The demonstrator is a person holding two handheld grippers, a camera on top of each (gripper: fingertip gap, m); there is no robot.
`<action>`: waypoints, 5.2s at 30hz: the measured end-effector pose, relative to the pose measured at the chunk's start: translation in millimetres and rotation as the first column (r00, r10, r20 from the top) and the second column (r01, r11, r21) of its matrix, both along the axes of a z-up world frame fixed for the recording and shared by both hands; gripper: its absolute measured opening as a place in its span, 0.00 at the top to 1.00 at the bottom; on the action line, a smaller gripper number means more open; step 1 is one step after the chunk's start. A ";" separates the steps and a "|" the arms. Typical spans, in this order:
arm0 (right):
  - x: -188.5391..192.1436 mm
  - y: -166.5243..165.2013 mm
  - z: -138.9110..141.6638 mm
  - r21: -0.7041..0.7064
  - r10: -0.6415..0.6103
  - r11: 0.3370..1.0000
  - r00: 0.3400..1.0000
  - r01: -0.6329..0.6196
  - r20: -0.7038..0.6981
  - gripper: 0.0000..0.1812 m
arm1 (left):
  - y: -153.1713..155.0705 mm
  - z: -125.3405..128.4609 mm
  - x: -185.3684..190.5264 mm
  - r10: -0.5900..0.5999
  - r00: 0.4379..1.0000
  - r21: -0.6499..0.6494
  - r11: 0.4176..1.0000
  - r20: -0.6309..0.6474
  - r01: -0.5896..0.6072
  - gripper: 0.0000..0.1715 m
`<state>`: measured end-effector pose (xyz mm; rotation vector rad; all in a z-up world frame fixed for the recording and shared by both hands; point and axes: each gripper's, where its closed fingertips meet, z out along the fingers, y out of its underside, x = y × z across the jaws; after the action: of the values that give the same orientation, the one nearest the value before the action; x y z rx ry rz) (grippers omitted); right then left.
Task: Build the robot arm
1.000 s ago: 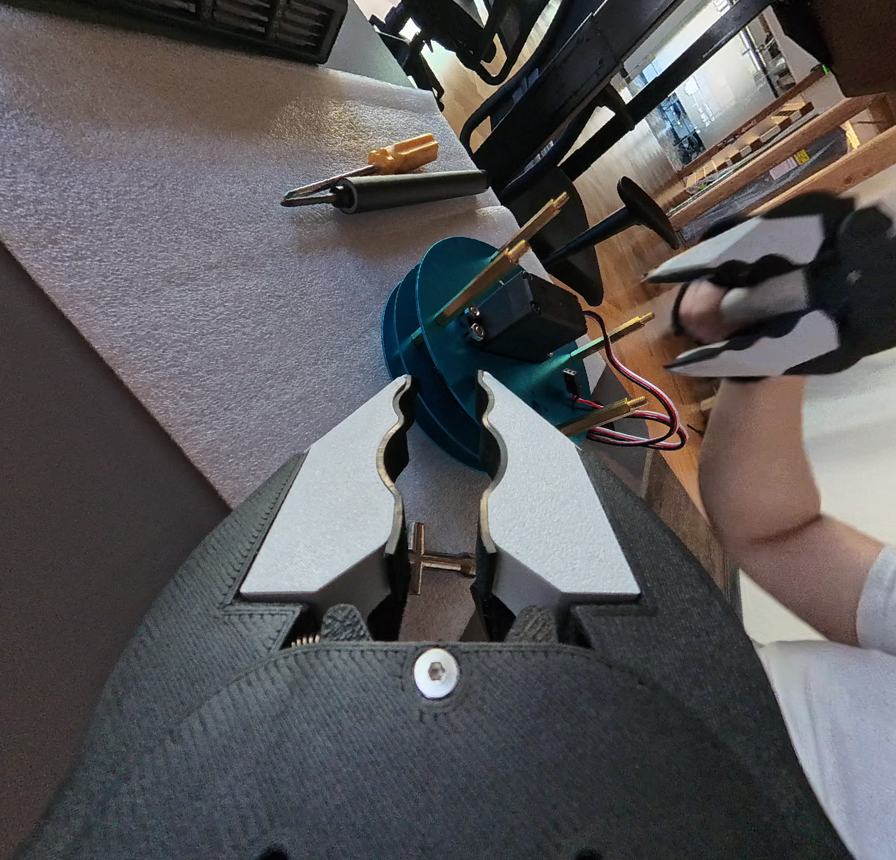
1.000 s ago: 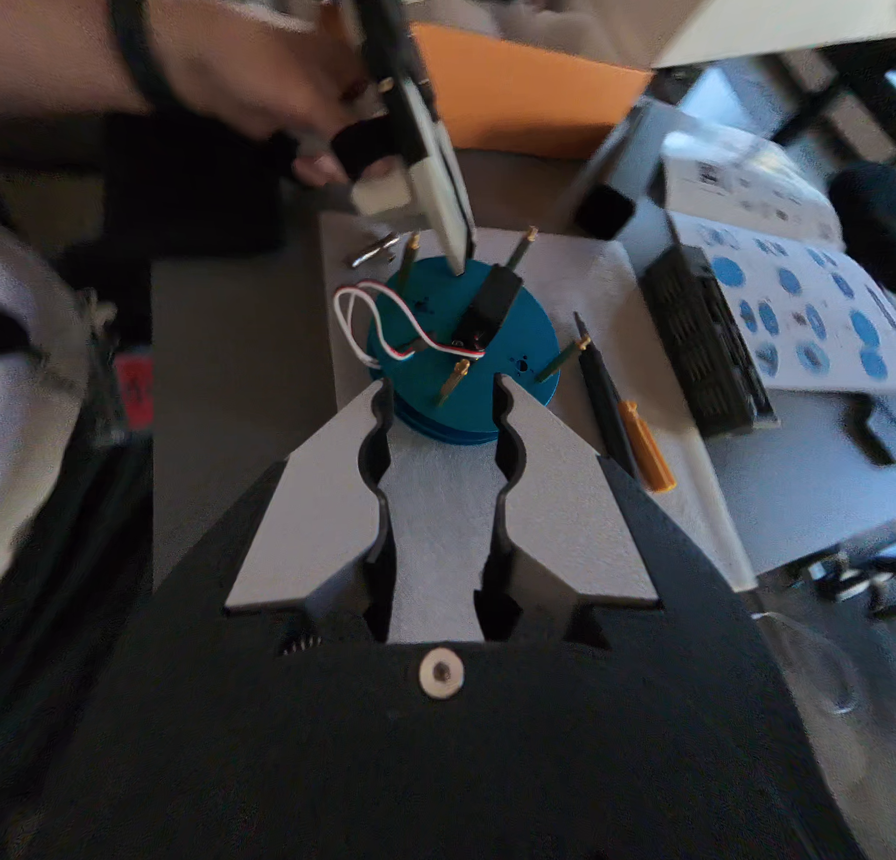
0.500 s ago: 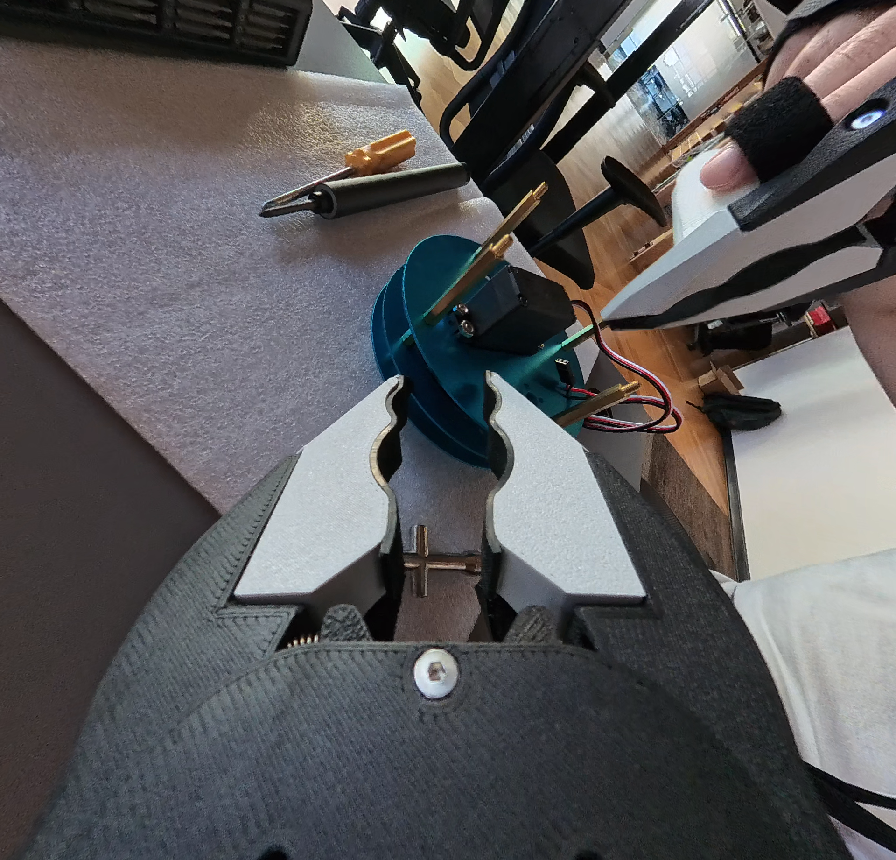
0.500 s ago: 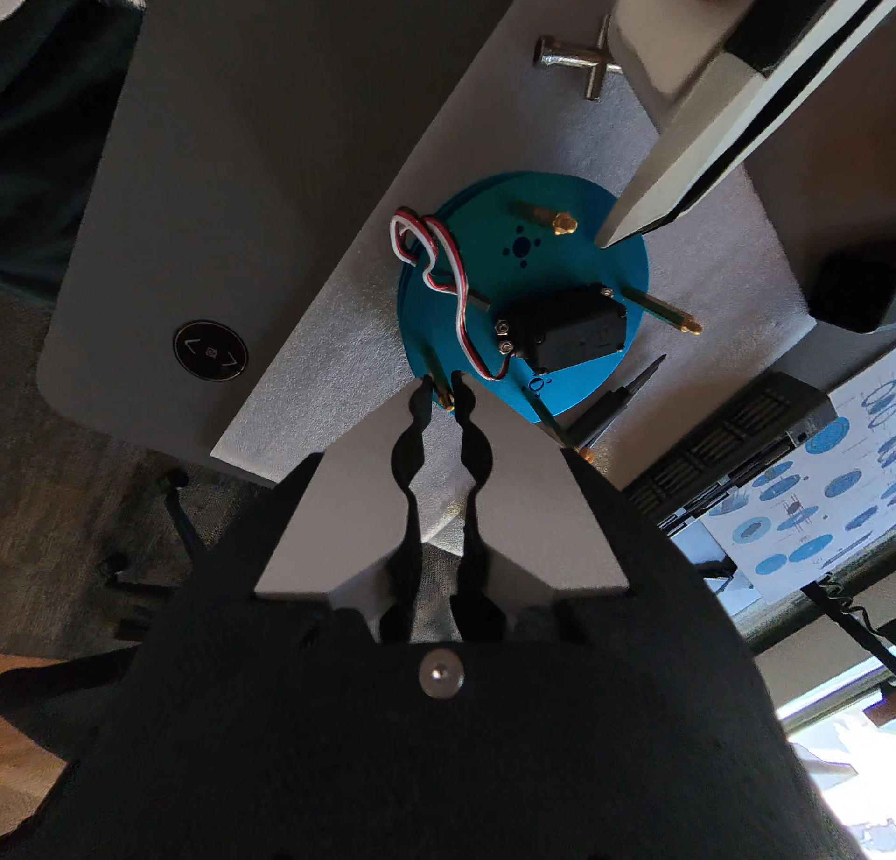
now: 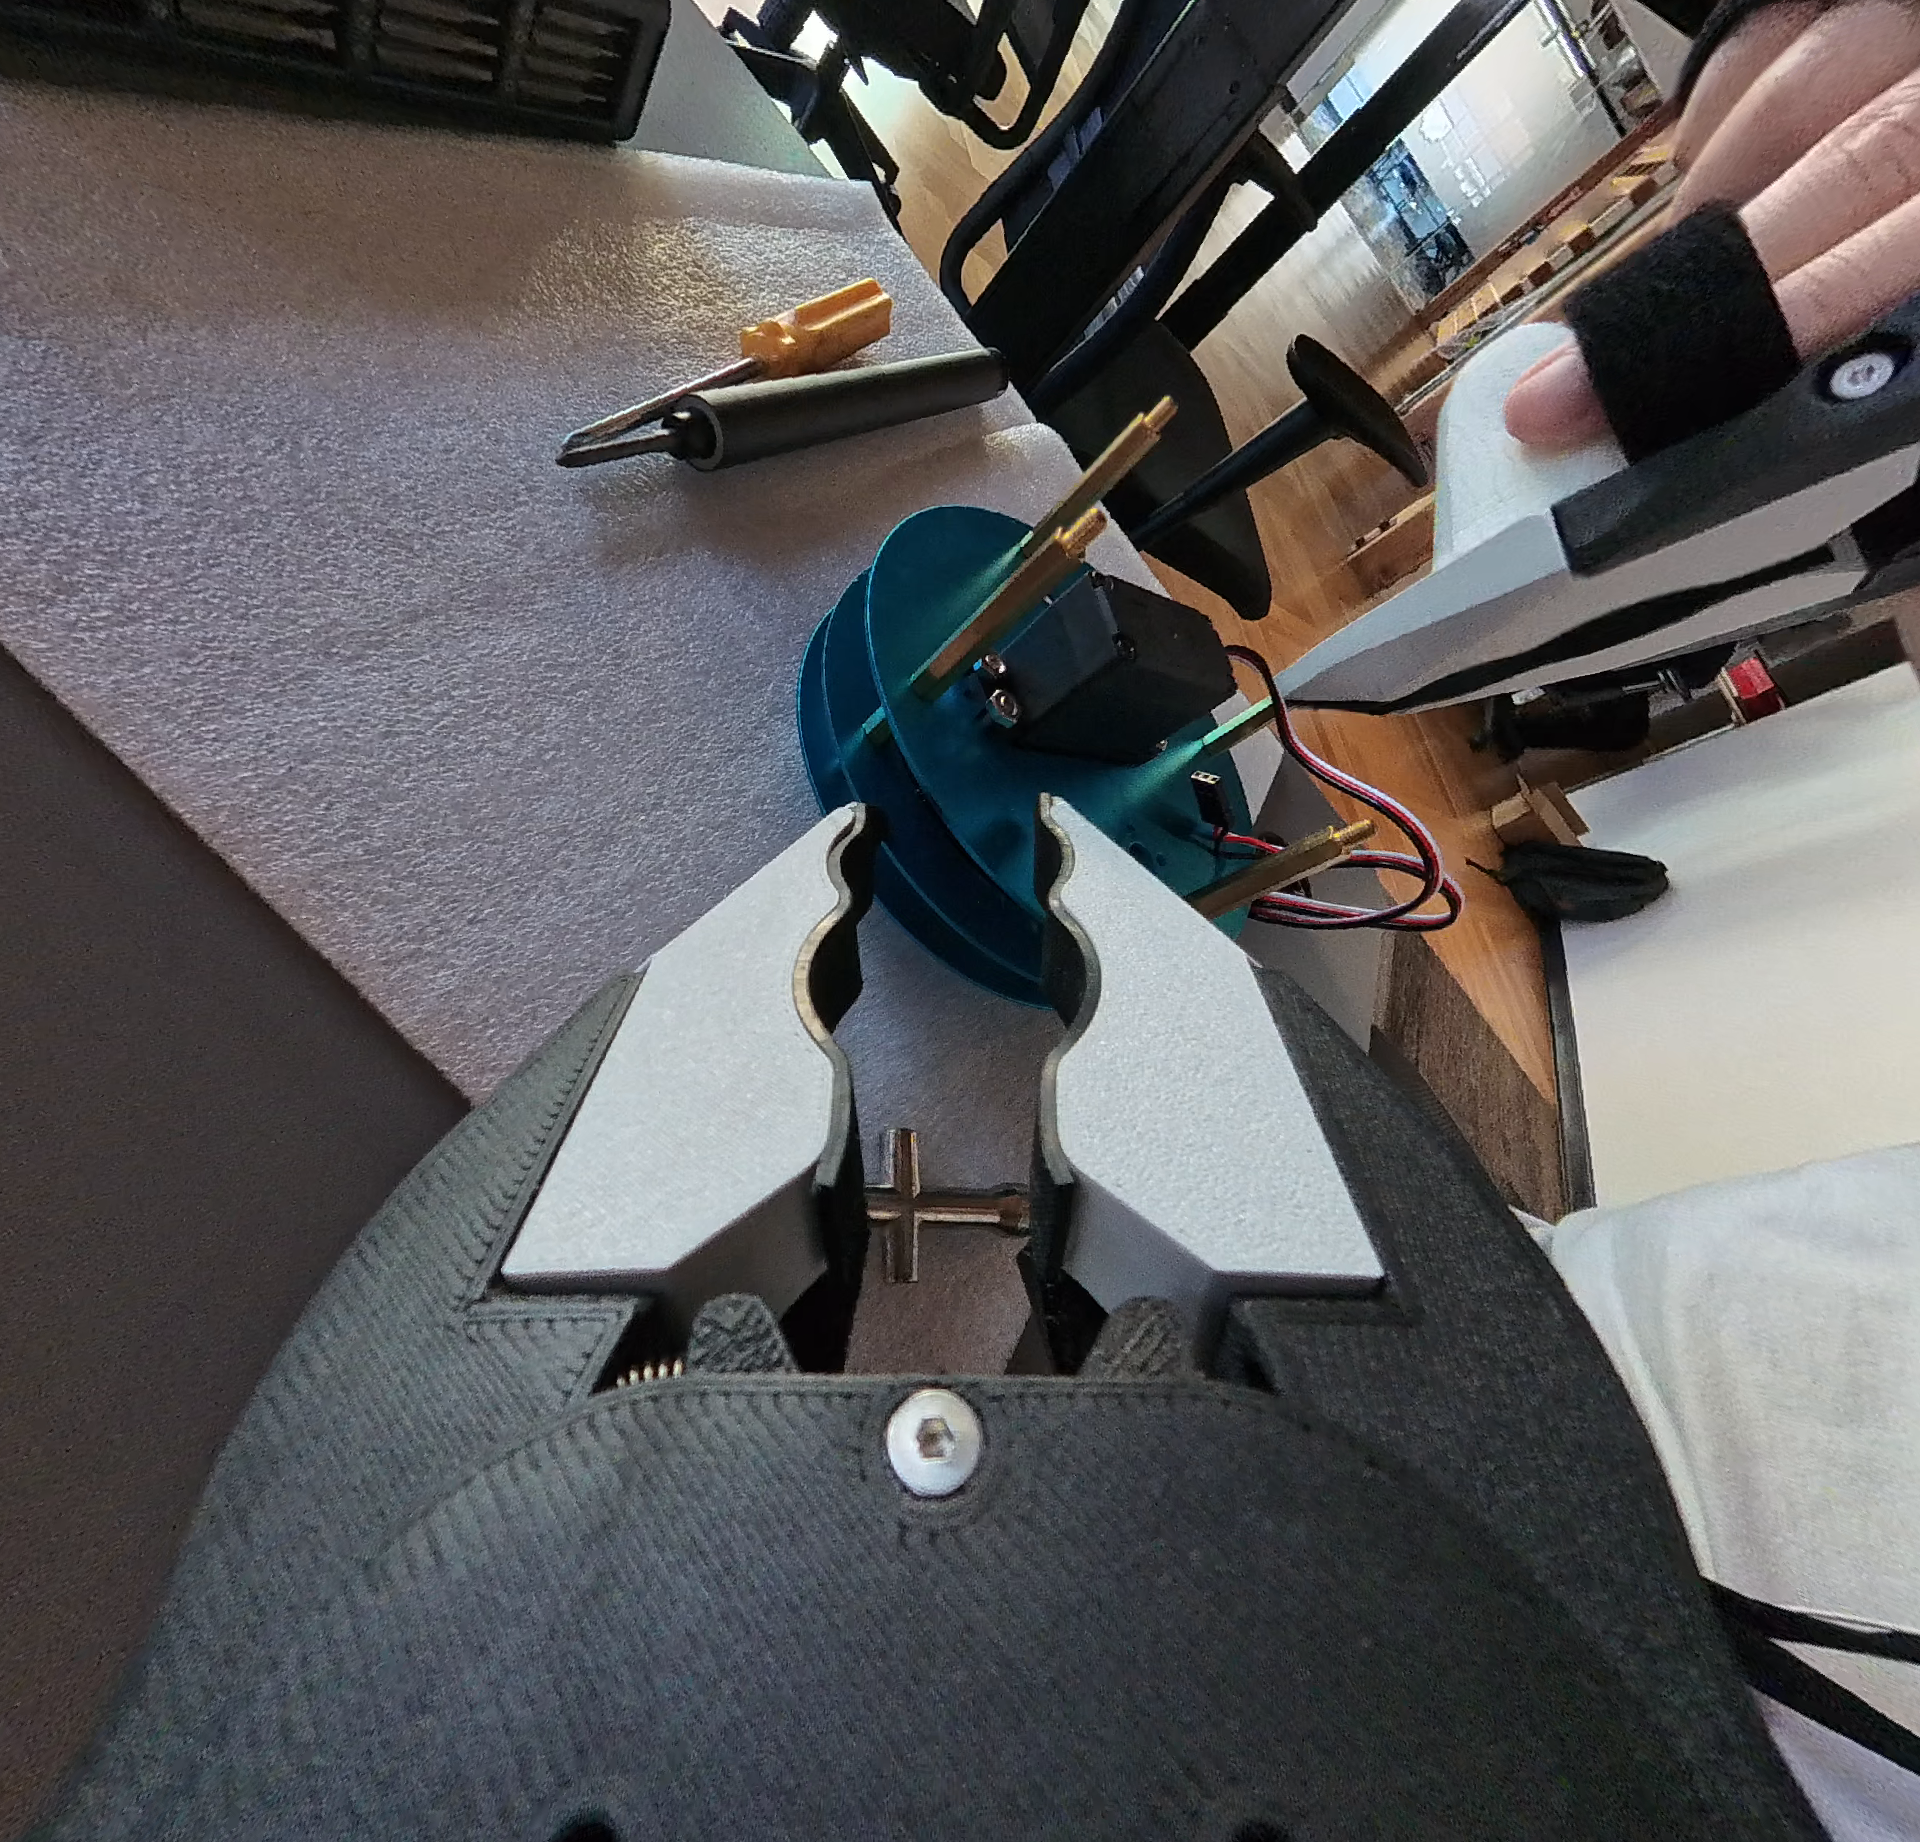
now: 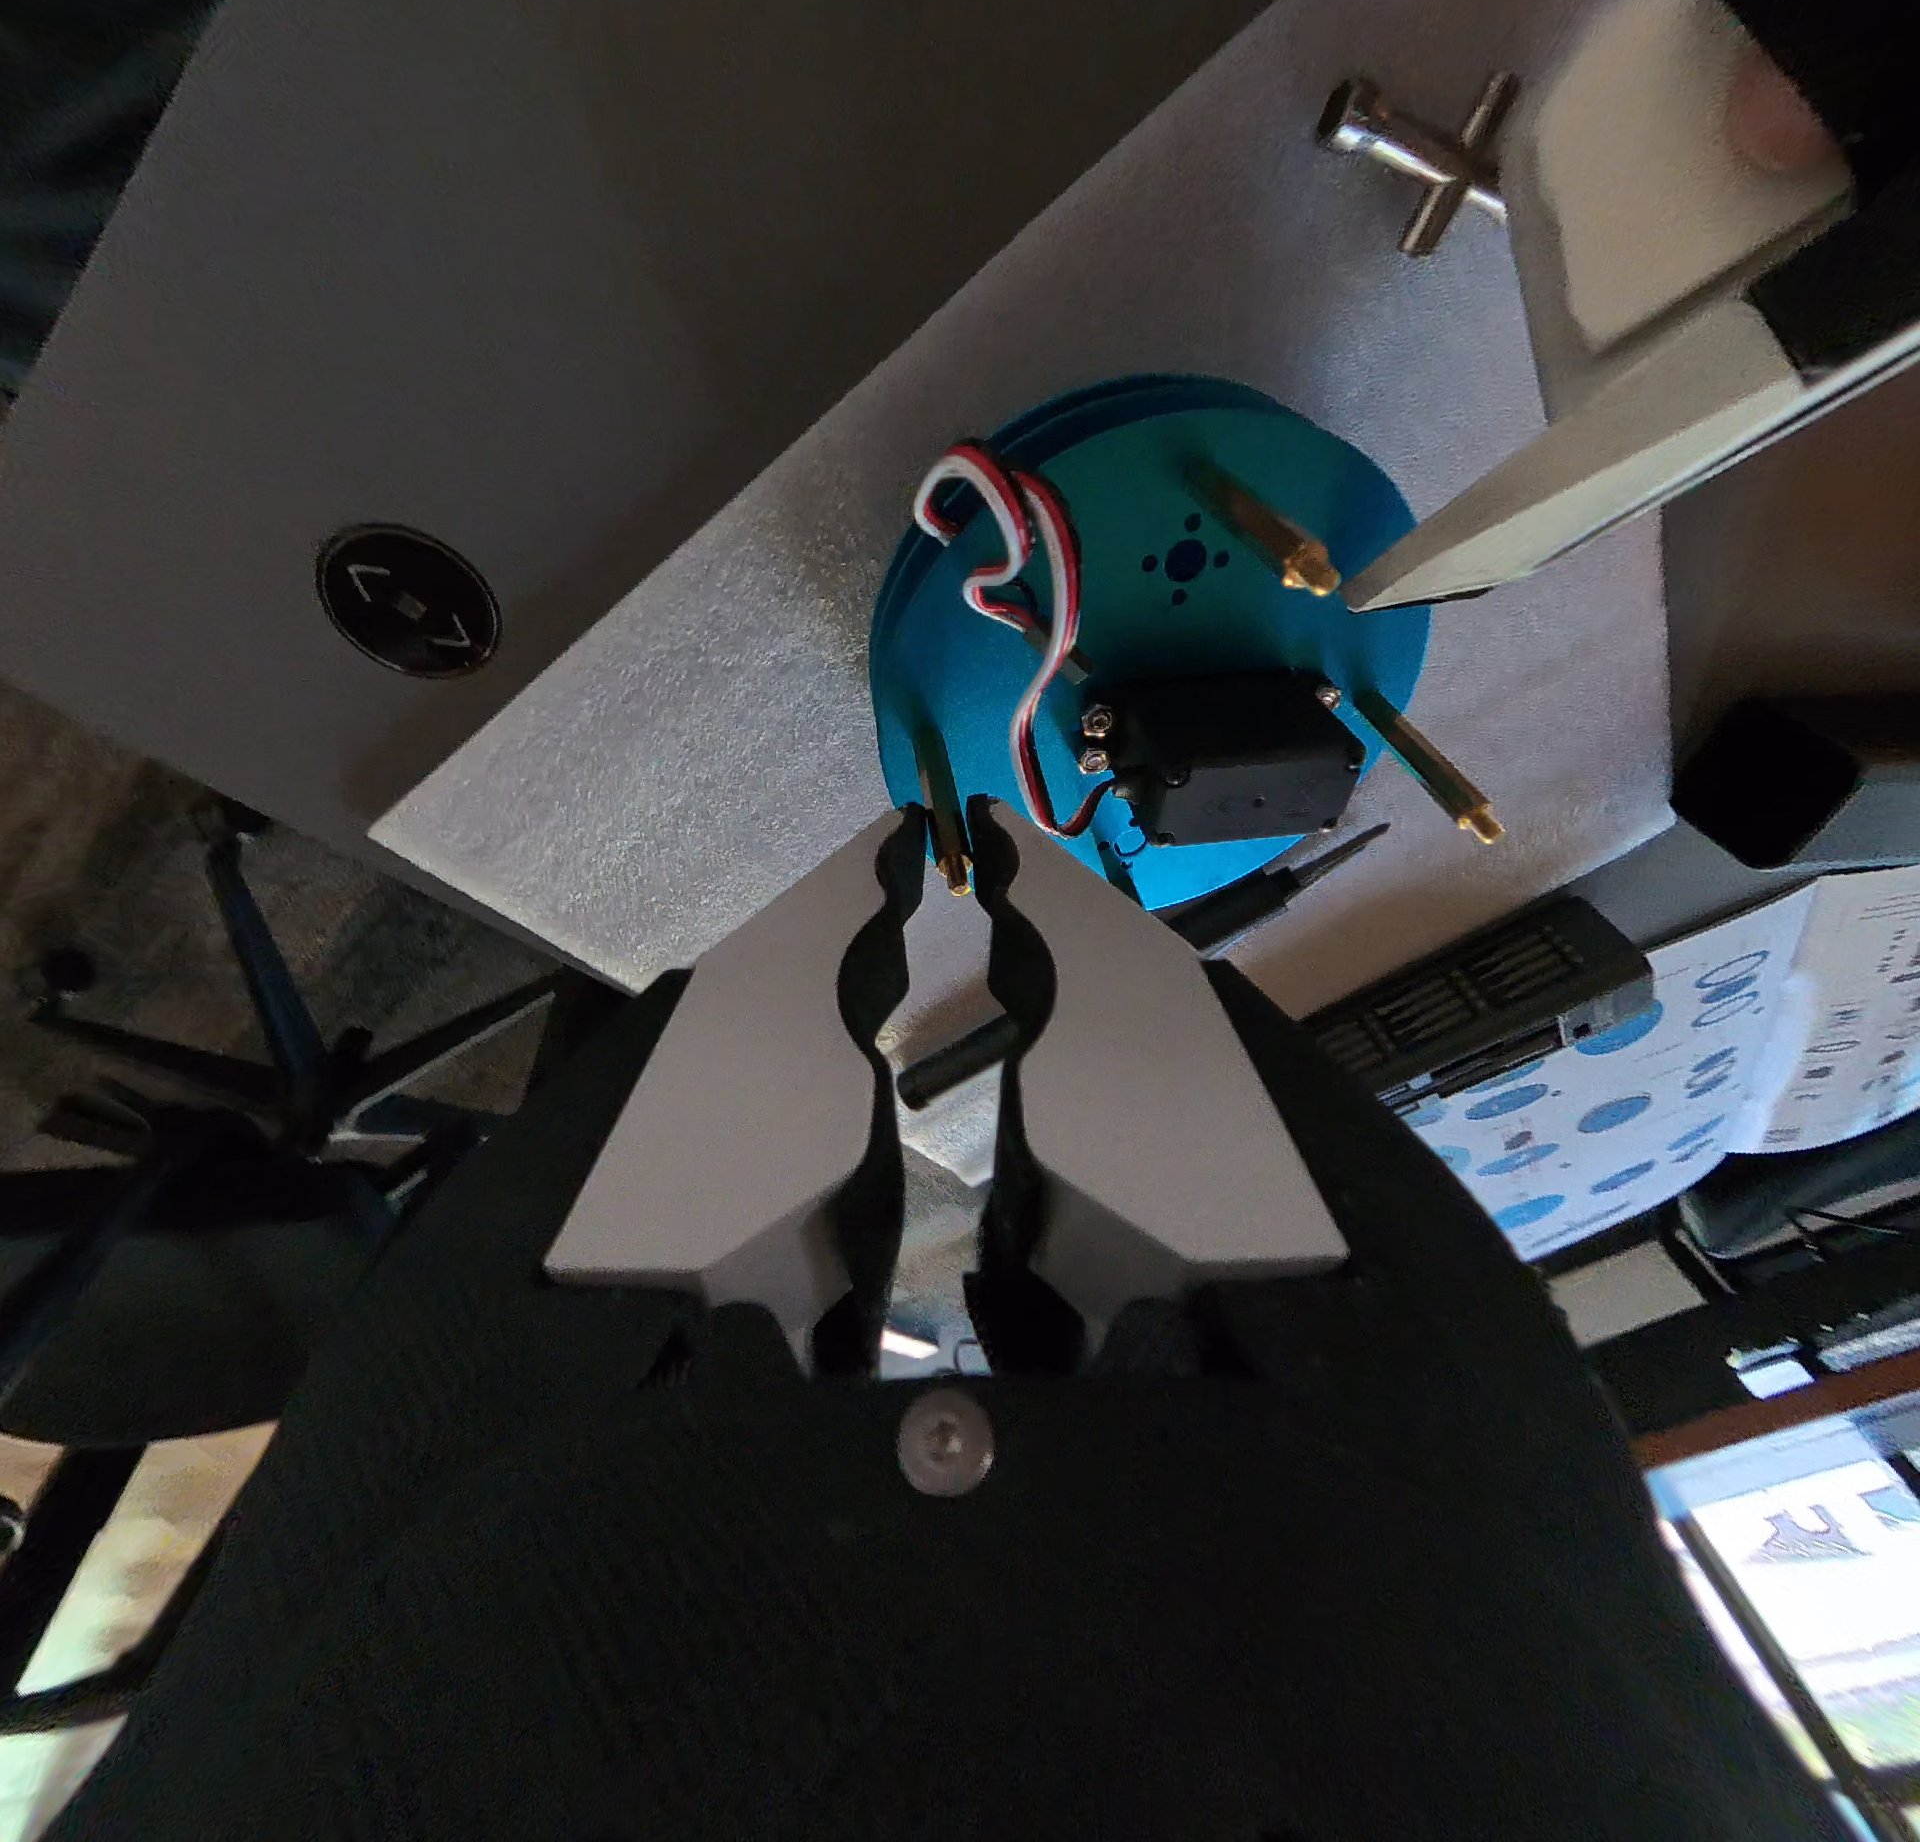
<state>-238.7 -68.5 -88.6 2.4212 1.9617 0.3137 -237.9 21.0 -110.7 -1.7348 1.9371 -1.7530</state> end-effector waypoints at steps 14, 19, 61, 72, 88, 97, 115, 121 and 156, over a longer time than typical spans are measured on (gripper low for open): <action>0.8 -3.0 -1.6 -0.135 -0.353 0.928 0.935 0.347 -0.028 0.97 | -0.6 1.0 0.6 0.000 1.000 -0.006 1.000 0.002 0.000 0.83; -0.2 -2.7 -1.2 -0.124 -0.547 0.835 0.835 0.537 -0.066 0.97 | -0.6 0.4 0.5 0.003 1.000 -0.006 1.000 -0.001 -0.003 0.83; 4.9 6.0 6.0 0.158 -0.259 0.135 0.189 0.978 -0.947 0.95 | 1.6 -1.9 0.3 0.056 0.998 0.001 0.998 -0.008 -0.056 0.86; 3.3 5.9 0.2 0.092 -0.275 0.217 0.152 0.972 -0.949 0.98 | 1.7 -1.9 0.8 0.053 0.999 0.002 0.999 -0.005 -0.053 0.86; 11.4 3.3 1.5 0.015 -0.107 -0.437 -0.036 0.899 -0.994 0.97 | 1.5 -1.5 0.1 0.075 0.997 0.000 0.997 -0.004 -0.075 0.86; -2.7 -15.8 36.5 0.235 -0.139 -0.242 0.206 0.941 -0.969 0.88 | 1.1 4.5 -3.0 0.054 0.998 -0.018 0.998 0.017 -0.053 0.94; -43.8 55.0 30.0 0.232 -0.234 0.912 0.892 0.340 -0.386 0.93 | -43.2 20.0 -37.6 -0.260 0.893 0.562 0.827 0.367 0.010 0.88; -42.5 56.8 16.6 0.162 -0.208 0.946 0.909 0.281 -0.362 0.93 | -38.4 14.7 -35.1 -0.229 0.917 0.542 0.840 0.328 0.015 0.86; -44.6 57.1 0.9 0.044 0.073 0.997 0.964 -0.064 -0.257 0.96 | -26.5 9.2 -39.9 -0.239 0.923 0.486 0.872 0.302 0.066 0.86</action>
<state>-283.3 -11.4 -87.6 2.5327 2.1610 0.0322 -277.7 -5.4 -101.6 -1.0489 2.1379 -1.3471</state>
